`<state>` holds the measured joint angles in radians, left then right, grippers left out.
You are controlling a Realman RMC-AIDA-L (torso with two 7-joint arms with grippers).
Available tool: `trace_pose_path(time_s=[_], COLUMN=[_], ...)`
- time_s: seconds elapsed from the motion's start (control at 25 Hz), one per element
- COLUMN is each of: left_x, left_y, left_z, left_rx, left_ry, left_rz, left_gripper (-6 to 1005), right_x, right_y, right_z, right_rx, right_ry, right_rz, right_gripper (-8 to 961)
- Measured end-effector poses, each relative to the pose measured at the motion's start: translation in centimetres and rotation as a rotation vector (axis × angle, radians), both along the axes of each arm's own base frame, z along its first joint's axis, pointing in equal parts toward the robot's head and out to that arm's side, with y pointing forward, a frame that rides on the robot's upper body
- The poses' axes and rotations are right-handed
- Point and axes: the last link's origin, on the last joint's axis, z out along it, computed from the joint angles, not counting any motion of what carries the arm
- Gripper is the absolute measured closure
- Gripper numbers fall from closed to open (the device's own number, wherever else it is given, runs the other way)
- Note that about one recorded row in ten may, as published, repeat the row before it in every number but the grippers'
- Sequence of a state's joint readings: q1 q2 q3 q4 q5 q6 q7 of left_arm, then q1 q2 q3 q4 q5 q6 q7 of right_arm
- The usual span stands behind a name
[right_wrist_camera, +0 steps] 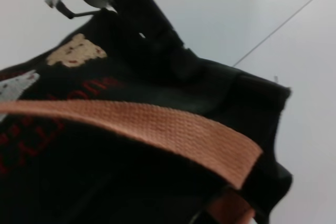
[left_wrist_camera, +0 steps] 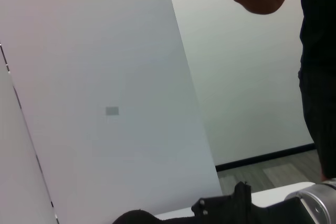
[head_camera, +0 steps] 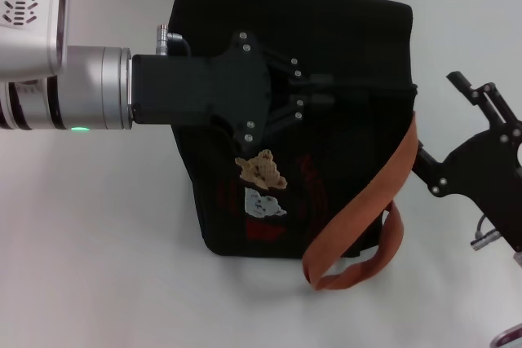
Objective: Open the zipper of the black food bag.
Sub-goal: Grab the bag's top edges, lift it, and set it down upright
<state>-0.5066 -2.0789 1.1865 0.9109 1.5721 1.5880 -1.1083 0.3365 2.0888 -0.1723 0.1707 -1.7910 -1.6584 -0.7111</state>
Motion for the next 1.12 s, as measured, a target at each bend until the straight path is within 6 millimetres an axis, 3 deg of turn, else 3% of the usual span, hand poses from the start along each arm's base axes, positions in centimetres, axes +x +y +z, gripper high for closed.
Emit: trace_pose_path(time_s=[1.12], left_x=[-0.1], left_y=[-0.3], left_z=[-0.1], left_rx=[0.0], left_ry=[-0.024], left_rz=[-0.004], left_gripper=[895], right_x=[-1.8], right_y=[1.3], right_z=[-1.0], right_rx=[-0.052], right_ry=[0.009], right_rz=[0.054], right_gripper=[312])
